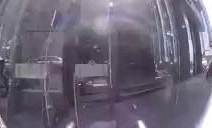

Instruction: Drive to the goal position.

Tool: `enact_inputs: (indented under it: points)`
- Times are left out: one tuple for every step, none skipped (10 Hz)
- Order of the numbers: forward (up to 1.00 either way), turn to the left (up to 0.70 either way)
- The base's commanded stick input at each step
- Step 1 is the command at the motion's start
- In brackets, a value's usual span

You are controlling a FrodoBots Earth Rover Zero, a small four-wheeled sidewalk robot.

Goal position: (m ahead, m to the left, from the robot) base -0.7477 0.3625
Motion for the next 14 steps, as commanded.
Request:
enact_inputs:
  points:
    - [0.00, 0.45]
    - [0.00, 0.45]
    - [0.00, 0.45]
    - [0.00, 0.45]
    - [0.00, 0.45]
    - [0.00, 0.45]
    - [0.00, 0.45]
    - [0.00, 0.45]
    - [0.00, 0.45]
    - [0.00, 0.45]
    - [0.00, 0.45]
    - [0.00, 0.45]
    - [0.00, 0.45]
    - [0.00, 0.45]
